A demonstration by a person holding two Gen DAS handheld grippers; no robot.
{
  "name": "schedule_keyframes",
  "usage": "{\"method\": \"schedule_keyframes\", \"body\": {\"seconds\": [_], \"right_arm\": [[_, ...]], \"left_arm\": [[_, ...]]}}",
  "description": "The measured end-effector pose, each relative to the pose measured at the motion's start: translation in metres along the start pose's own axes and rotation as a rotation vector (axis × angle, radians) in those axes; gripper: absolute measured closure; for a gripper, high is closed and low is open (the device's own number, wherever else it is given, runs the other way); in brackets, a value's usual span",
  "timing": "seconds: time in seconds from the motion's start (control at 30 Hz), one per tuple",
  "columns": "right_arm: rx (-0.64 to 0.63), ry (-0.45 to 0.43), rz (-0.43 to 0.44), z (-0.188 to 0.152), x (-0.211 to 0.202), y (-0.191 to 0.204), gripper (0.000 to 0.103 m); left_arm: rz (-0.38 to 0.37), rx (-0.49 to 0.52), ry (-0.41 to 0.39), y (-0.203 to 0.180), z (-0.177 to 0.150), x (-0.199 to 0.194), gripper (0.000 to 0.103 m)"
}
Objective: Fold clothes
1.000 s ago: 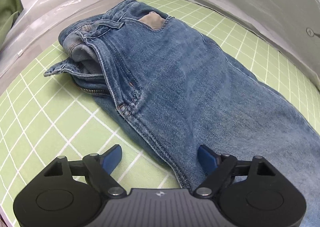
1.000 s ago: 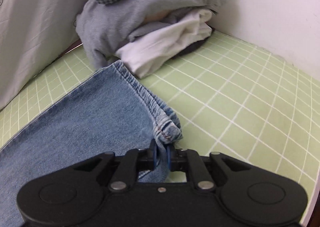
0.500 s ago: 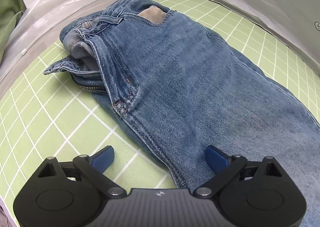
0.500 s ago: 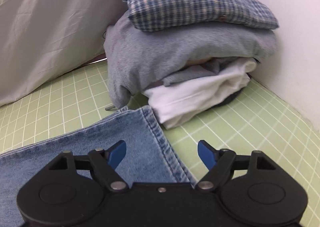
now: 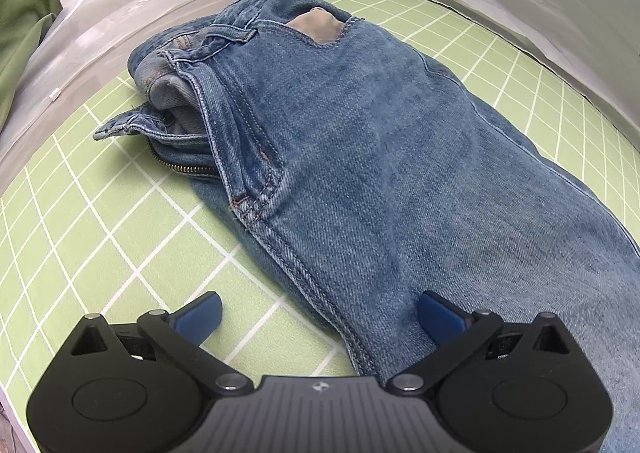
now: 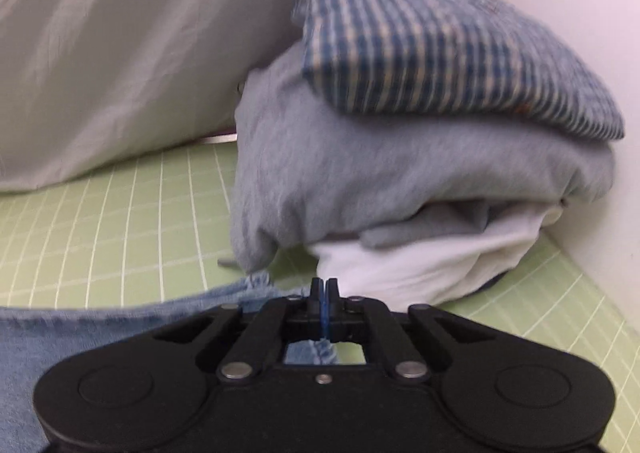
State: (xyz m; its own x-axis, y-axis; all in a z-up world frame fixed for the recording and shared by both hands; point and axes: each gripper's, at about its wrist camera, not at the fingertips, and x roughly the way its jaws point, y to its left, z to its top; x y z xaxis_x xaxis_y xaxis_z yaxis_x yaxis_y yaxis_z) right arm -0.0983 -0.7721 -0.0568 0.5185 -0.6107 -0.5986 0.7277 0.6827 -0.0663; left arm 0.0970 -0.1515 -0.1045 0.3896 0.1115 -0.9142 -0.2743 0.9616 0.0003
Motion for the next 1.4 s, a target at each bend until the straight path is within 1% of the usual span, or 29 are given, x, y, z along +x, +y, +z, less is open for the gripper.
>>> {"method": "schedule_keyframes", "body": {"seconds": [0.03,0.1,0.13,0.17,0.2,0.23,0.27,0.3,0.33,0.4,0.43,0.57,0.7,0.73,0.77,0.83,0.9,1.0,1.13,1.23,1.33,1.4], "right_arm": [[0.027,-0.011,0.001,0.005,-0.003,-0.005,0.103],[0.059,0.004,0.002,0.009,-0.002,-0.009,0.102],[0.074,0.012,0.002,0.012,-0.002,-0.011,0.099],[0.086,0.028,0.007,0.011,-0.002,-0.011,0.091],[0.091,0.048,0.018,0.006,-0.003,-0.006,0.073],[0.097,0.058,0.032,-0.001,-0.007,0.001,0.063],[0.102,0.068,0.046,-0.008,-0.012,0.008,0.05],[0.105,0.081,0.065,-0.016,-0.017,0.018,0.043],[0.101,0.1,0.092,-0.026,-0.024,0.032,0.038],[0.085,0.132,0.148,-0.045,-0.039,0.058,0.007],[0.076,0.143,0.167,-0.054,-0.047,0.071,0.0],[0.038,0.199,0.232,-0.086,-0.074,0.122,0.0],[-0.024,0.267,0.236,-0.109,-0.096,0.161,0.0],[-0.043,0.284,0.234,-0.113,-0.1,0.169,0.0],[-0.061,0.295,0.232,-0.116,-0.104,0.176,0.0],[-0.079,0.303,0.21,-0.123,-0.112,0.188,0.0],[-0.083,0.31,0.163,-0.127,-0.116,0.198,0.0],[-0.052,0.306,0.093,-0.132,-0.12,0.21,0.0],[0.03,0.288,0.021,-0.134,-0.12,0.22,0.0],[0.093,0.274,-0.022,-0.136,-0.12,0.224,0.0],[0.14,0.261,-0.054,-0.138,-0.121,0.228,0.0],[0.152,0.26,-0.072,-0.138,-0.121,0.232,0.0]], "left_arm": [[0.0,-0.001,-0.002,0.0,0.0,0.0,0.0],[0.002,-0.003,-0.006,-0.001,0.0,0.0,0.0],[0.002,-0.005,-0.008,-0.001,0.0,0.0,0.0],[0.003,-0.005,-0.009,-0.002,0.0,0.0,0.0],[0.003,-0.005,-0.008,-0.002,0.0,0.0,0.0],[0.002,-0.005,-0.005,-0.002,0.001,0.0,0.0],[-0.002,-0.005,-0.001,-0.001,0.001,0.0,0.0],[-0.007,-0.009,0.002,0.001,0.002,-0.001,0.0],[-0.016,-0.019,0.001,0.004,0.002,-0.003,0.0],[-0.034,-0.039,-0.007,0.011,0.002,-0.008,0.0],[-0.042,-0.048,-0.023,0.017,0.002,-0.013,0.0],[-0.05,-0.055,-0.098,0.042,0.013,-0.032,0.001],[-0.058,-0.054,-0.162,0.071,0.031,-0.046,0.003],[-0.059,-0.054,-0.178,0.078,0.036,-0.05,0.004],[-0.061,-0.054,-0.194,0.085,0.041,-0.053,0.008],[-0.067,-0.04,-0.218,0.096,0.052,-0.056,0.011],[-0.084,-0.02,-0.233,0.105,0.065,-0.054,0.02],[-0.129,0.009,-0.254,0.112,0.085,-0.047,0.022],[-0.193,0.05,-0.252,0.115,0.111,-0.025,0.023],[-0.2,0.059,-0.209,0.114,0.126,0.001,0.023],[-0.229,0.06,-0.17,0.11,0.129,0.021,0.022],[-0.231,0.088,-0.171,0.106,0.126,0.026,0.024]]}}
